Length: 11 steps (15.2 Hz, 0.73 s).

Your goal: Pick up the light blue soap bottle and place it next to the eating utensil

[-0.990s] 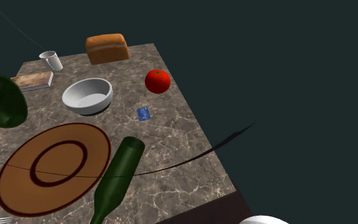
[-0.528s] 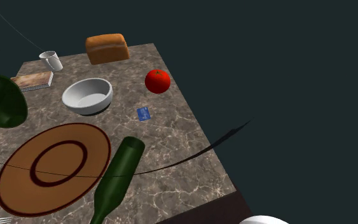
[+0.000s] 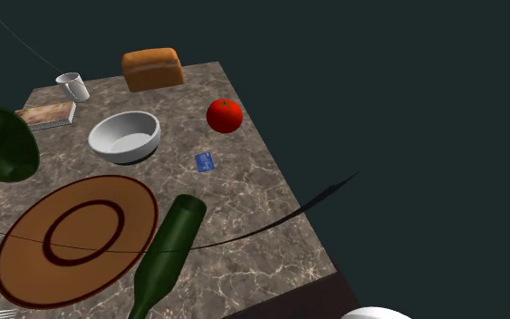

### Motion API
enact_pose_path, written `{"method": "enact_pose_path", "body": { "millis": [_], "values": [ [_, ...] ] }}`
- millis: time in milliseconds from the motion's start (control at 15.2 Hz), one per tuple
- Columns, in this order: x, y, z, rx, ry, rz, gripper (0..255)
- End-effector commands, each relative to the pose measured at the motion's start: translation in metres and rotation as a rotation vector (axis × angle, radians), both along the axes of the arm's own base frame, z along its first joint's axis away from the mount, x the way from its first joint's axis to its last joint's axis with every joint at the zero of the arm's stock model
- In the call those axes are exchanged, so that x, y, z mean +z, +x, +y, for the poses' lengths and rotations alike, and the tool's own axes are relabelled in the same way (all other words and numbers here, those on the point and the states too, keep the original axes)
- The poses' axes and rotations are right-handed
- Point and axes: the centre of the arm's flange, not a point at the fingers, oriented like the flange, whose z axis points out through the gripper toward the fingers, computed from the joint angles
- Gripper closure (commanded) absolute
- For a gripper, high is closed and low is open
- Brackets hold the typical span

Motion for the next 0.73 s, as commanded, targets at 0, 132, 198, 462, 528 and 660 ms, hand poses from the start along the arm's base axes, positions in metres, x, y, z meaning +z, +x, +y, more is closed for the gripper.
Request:
{"method": "enact_pose_path", "body": {
  "millis": [0,132,198,462,528,660],
  "values": [
    [0.02,-0.001,-0.002,0.0,0.0,0.0,0],
    [0.044,-0.001,-0.004,0.0,0.0,0.0,0],
    [0.044,-0.001,-0.004,0.0,0.0,0.0,0],
    [0.044,-0.001,-0.004,0.0,0.0,0.0,0],
    [0.044,-0.001,-0.004,0.0,0.0,0.0,0],
    [0.044,-0.001,-0.004,0.0,0.0,0.0,0]
  ]
}}
